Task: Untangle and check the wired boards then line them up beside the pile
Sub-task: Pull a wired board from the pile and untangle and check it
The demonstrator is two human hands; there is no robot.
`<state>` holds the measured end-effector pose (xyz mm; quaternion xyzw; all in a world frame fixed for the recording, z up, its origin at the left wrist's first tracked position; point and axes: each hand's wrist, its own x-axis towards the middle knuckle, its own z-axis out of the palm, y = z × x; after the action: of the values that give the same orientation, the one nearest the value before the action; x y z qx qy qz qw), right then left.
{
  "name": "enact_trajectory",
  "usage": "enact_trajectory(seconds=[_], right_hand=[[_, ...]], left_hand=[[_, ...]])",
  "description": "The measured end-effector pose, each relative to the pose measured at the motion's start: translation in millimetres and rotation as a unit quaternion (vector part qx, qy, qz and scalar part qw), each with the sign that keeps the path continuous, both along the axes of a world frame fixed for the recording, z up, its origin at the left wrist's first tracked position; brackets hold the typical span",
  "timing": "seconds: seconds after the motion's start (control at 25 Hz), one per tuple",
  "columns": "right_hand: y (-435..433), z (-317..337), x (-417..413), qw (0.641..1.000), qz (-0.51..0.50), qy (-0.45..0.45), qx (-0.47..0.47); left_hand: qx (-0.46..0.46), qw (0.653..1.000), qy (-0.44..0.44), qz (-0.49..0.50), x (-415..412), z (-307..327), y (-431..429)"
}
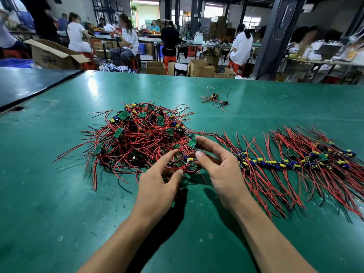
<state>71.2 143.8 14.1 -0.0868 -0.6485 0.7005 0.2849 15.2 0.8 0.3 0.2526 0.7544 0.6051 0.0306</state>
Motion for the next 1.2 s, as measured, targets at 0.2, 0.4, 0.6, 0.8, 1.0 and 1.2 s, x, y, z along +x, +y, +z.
enact_trajectory(seconds=[0.2,0.4,0.6,0.8,1.0,1.2], right_hand=[[-3,-3,3,0.969,-0.117,-0.062,0.208],[-8,-5,5,0.965,-0.035,-0.105,0.239],[-11,5,9,0.973,-0.035,-0.027,0.226],[-13,21,11,0.996,0.032,0.081,0.011],[7,36,17,0.947,0.114,0.097,-0.283],[12,34,16,0.889,0.191,0.034,-0.414]], left_hand=[[-0.034,0.993,0.109,-0.027,8,0,2],[-0.075,0.983,0.141,-0.091,8,1,2],[-0.112,0.981,0.128,-0.093,5,2,4],[-0.111,0.989,0.081,-0.056,5,-2,4],[-0.105,0.993,0.018,-0.045,0,-3,4],[-0.005,0.998,-0.038,-0.057,3,-1,5]])
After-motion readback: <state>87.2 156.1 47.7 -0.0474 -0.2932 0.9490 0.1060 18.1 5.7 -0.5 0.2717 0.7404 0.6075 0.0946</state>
